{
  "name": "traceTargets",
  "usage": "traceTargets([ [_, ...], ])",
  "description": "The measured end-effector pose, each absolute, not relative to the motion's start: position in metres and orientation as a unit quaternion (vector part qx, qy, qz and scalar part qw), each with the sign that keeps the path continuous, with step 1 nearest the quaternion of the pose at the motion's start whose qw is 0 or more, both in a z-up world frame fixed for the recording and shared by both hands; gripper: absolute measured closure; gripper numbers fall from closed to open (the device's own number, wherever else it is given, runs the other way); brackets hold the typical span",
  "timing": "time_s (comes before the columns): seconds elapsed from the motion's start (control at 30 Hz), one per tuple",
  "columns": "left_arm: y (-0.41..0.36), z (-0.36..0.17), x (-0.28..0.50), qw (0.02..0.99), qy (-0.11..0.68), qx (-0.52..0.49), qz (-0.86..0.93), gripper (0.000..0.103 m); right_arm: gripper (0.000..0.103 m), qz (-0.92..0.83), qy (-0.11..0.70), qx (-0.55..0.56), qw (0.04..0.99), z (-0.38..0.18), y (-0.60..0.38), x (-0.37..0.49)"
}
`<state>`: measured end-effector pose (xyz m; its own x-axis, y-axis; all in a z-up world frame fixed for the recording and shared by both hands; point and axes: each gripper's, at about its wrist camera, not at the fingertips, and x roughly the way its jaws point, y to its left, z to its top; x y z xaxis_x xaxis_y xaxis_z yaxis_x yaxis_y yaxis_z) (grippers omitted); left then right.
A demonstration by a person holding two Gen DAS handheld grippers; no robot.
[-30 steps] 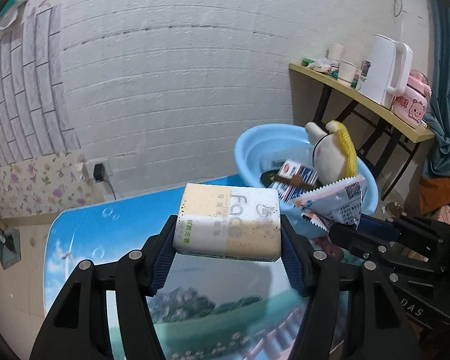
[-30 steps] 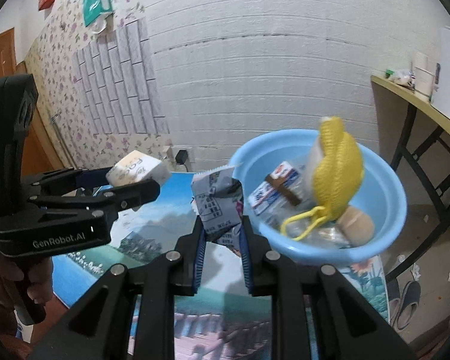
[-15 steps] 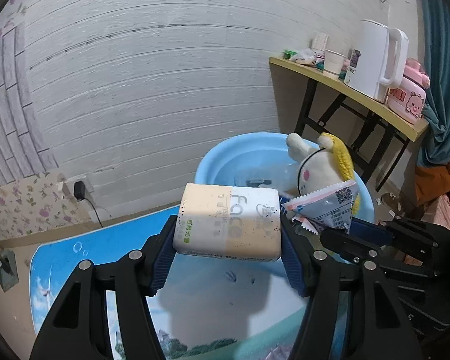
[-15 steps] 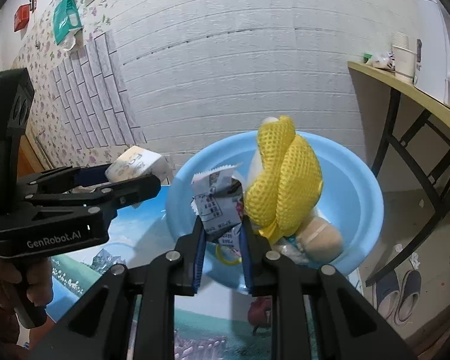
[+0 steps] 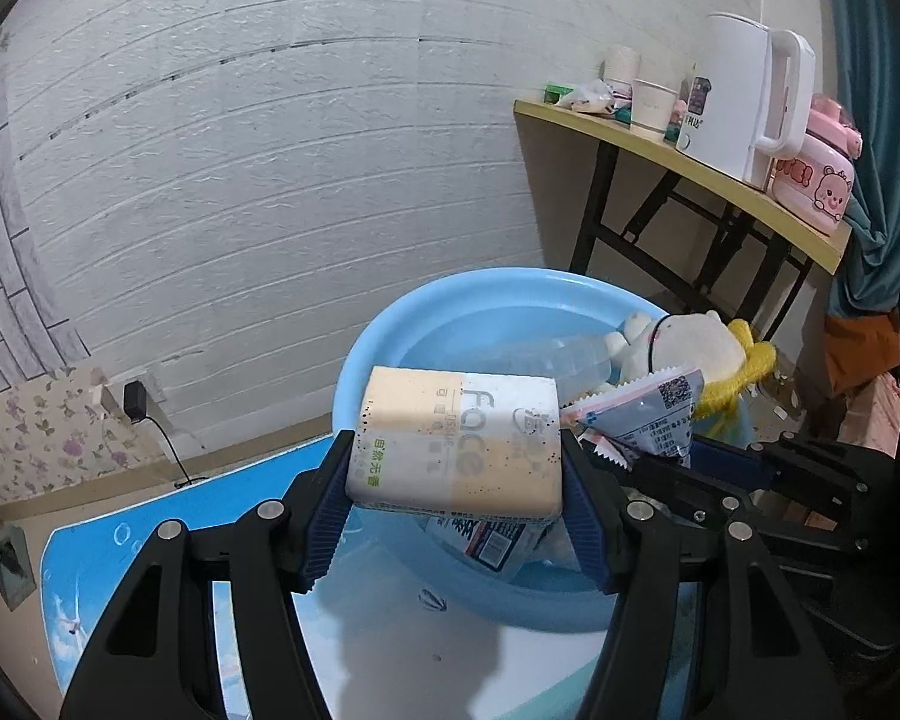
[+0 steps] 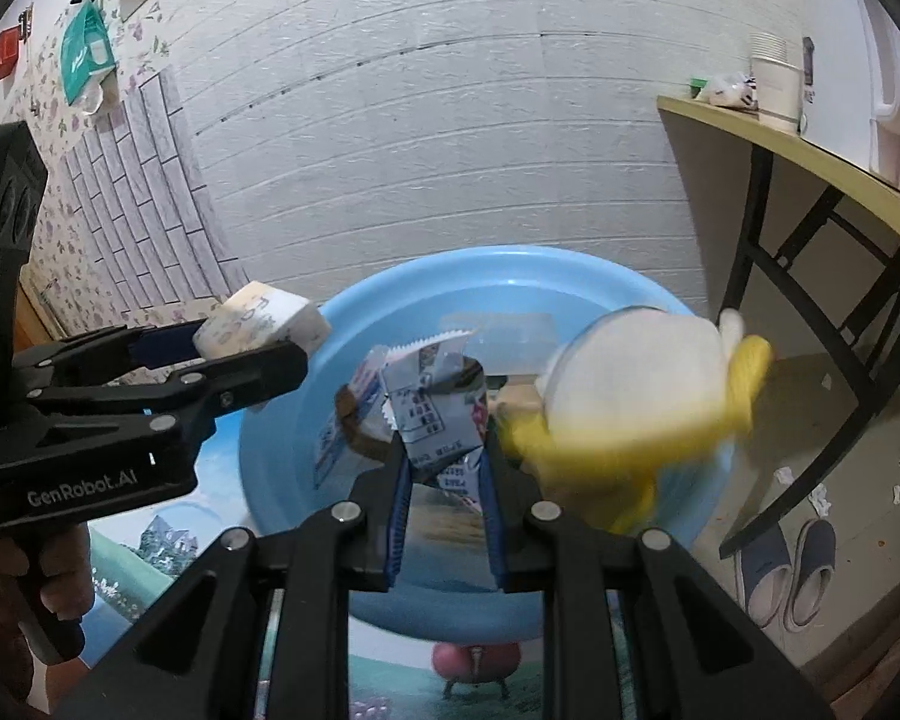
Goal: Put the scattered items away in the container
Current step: 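Carry the tissue pack and paper packet over the blue basin, then open both tools to drop the tissue pack and paper packet into the basin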
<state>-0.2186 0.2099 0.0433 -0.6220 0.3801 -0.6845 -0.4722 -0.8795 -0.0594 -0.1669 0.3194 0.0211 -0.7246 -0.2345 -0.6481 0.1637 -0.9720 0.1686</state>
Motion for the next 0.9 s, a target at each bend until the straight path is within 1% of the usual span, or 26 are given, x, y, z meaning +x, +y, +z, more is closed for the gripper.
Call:
traceTargets([
  [0.47,0.234,0.041,-0.246,0.245,0.078,-0.359,0.897,0.04,0.082,-0.93,-0.047,0.348,0.105,0.026,0.326,-0.192],
  [0.77,0.244,0.026,-0.253,0.256,0.092,-0.37,0.888,0.04,0.082,-0.92,-0.059,0.372,0.11,0.009,0.324,-0.198],
  [0.9,0.244,0.022,-0.253,0.261,0.086,-0.375,0.885,0.03,0.08,-0.916,-0.067,0.379,0.111,0.004,0.324,-0.195],
])
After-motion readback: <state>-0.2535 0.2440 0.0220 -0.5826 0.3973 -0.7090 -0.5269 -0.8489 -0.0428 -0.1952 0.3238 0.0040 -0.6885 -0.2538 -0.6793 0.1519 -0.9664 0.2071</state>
